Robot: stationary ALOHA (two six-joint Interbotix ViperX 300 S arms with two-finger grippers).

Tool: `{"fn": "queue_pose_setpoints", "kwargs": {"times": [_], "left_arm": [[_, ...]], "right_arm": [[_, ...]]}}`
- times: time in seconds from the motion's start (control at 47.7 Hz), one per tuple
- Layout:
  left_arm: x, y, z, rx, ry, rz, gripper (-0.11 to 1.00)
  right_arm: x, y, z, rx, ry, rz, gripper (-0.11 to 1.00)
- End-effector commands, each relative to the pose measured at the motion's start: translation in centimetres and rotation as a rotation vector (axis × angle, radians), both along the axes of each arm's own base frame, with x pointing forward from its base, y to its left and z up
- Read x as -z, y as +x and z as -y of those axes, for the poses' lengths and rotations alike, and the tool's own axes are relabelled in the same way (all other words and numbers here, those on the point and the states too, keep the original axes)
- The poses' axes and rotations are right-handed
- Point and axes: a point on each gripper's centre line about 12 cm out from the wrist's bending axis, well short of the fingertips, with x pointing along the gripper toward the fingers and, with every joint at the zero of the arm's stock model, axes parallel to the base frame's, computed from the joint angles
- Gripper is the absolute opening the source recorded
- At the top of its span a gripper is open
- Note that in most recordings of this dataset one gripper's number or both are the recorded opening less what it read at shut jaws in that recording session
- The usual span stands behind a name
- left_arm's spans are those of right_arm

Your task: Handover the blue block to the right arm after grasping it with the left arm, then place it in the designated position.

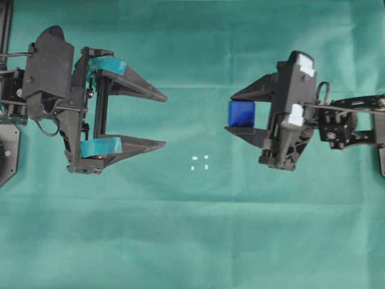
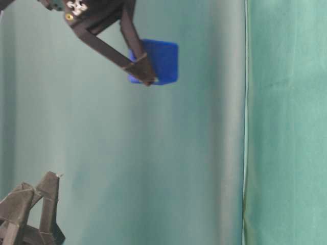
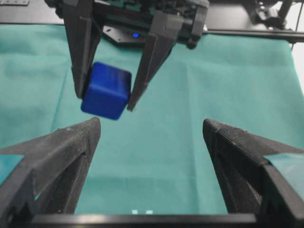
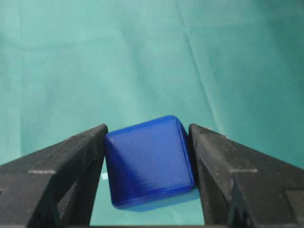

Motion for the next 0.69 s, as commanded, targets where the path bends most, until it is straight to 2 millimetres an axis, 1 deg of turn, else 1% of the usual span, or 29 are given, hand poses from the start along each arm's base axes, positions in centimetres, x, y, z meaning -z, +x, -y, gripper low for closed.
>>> {"fn": "queue_pose_setpoints", "kwargs": {"times": [0.0,0.356,0.671], "left_arm": [[-1.3,0.1,-0.1,-0.003,-0.002,0.037,1.00],[-1.3,0.1,-0.1,-0.003,-0.001,0.035,1.00],[-1.3,0.0,-0.1,-0.003,-0.001,0.031,1.00]], "right_arm": [[0.0,0.6,-0.3,-0.010,0.008,0.006,0.59],[3.6,3.6,-1.4,-0.074,0.044,-0.038,0.59],[7.2,6.0,-1.7,-0.081,0.047,-0.117,0.59]]}}
